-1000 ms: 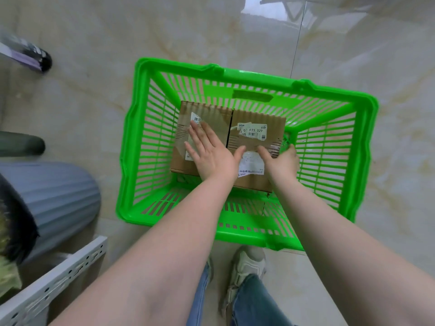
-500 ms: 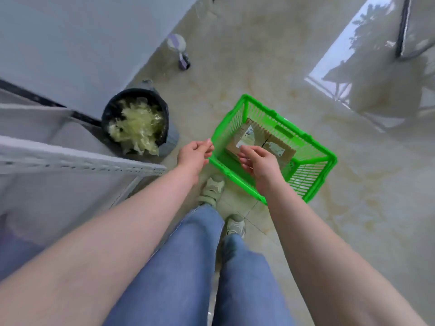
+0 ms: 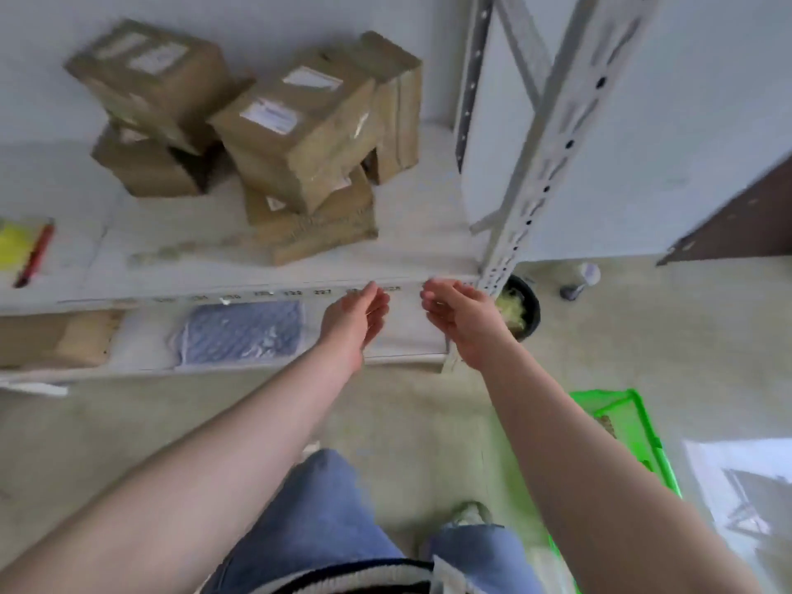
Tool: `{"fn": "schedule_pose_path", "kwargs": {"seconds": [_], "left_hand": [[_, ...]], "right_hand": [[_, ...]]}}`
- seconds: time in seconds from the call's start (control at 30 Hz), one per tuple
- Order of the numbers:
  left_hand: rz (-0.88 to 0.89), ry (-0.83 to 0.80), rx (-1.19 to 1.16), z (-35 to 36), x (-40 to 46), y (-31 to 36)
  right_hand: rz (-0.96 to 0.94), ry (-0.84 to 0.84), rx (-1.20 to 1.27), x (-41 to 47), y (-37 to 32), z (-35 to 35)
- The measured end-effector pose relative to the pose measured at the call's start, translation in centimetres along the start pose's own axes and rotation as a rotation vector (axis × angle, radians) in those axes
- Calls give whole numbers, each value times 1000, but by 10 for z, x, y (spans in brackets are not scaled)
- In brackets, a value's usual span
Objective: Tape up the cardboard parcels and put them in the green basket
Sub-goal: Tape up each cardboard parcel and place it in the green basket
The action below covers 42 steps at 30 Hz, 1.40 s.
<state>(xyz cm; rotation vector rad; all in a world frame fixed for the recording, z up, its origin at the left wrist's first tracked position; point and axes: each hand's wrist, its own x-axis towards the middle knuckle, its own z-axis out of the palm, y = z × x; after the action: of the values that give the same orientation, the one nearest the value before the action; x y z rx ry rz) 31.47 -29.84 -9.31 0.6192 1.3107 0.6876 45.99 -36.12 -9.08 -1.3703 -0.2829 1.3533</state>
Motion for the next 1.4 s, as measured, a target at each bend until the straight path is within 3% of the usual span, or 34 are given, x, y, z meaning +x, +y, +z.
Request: {"fn": "schedule_pose_path", "kwargs": {"seconds": [0.1, 0.27, 0.37, 0.5, 0.63, 0.77, 0.9, 1.07, 1.23, 1.33, 1.4], "left_hand": [[80, 93, -88, -47, 10, 47], [166, 208, -44, -113, 31, 138], [250, 118, -52, -118, 45, 205], [287, 52, 218, -99, 60, 264], [176, -136, 351, -90, 69, 270], [219, -142, 311, -96, 60, 268], [344, -129, 268, -129, 47, 283], [456, 35, 247, -181, 48, 287], [400, 12, 91, -261, 49, 296], [260, -142, 42, -305, 47, 303], [292, -85, 132, -328, 49, 309]], "right_hand": [[-49, 42, -47, 14, -14, 74], [-140, 391, 92, 41, -46, 175], [-111, 475, 85, 55, -70, 221], [-88, 487, 1, 64, -91, 257], [-47, 507, -86, 62, -95, 273], [-202, 526, -68, 49, -82, 286], [-499, 389, 30, 15, -63, 301], [-594, 206, -158, 10, -57, 346], [-433, 115, -244, 27, -78, 387], [-171, -140, -103, 33, -76, 412], [-107, -259, -20, 29, -68, 433]]}}
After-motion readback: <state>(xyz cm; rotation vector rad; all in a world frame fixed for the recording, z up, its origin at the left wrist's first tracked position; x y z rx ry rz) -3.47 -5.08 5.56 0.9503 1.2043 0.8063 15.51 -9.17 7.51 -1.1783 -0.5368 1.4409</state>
